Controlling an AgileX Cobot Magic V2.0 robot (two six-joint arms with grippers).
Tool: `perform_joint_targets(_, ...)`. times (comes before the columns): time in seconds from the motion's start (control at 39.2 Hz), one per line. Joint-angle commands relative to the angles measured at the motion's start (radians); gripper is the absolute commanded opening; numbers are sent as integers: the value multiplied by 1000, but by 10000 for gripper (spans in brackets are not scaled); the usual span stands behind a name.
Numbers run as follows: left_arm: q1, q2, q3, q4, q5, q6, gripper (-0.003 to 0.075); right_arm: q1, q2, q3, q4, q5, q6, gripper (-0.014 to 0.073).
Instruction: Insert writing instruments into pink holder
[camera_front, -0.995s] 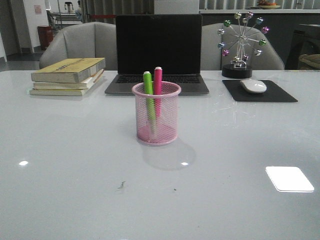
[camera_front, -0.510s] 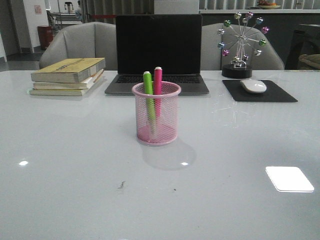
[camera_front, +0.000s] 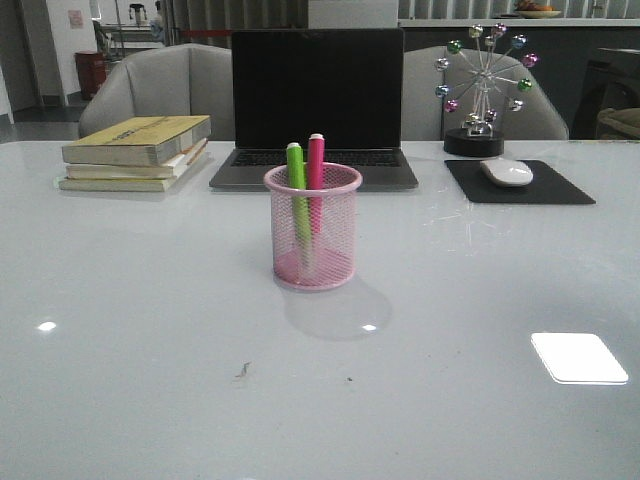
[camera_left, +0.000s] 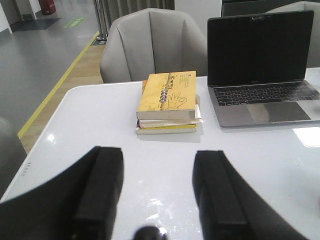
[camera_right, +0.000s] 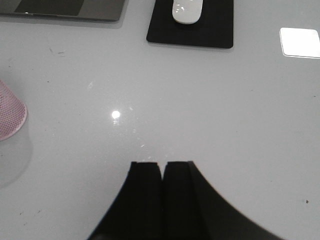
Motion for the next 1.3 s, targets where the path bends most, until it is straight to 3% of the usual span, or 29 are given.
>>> perform_joint_targets(0.0,2,-2,-28,-7,-76,0,384,-9,-16,-30,14,-56,-10,22)
perform_joint_targets(0.43,2,-2,-28,-7,-76,0,384,-9,-62,-30,9,-96,-2,22)
perform_joint_targets(0.69,2,-2,-28,-7,-76,0,384,-9,-169,-29,-249,-172,297,22)
perform_joint_targets(0.82,2,-2,-28,-7,-76,0,384,-4,-241,-7,-329,-200,337,22)
perform_joint_targets(0.97,2,-2,-28,-7,-76,0,384,16,-370,83,-329,-265,337,22)
perform_joint_targets(1.28,2,-2,-28,-7,-76,0,384,119,-660,429,-329,-395,337,22)
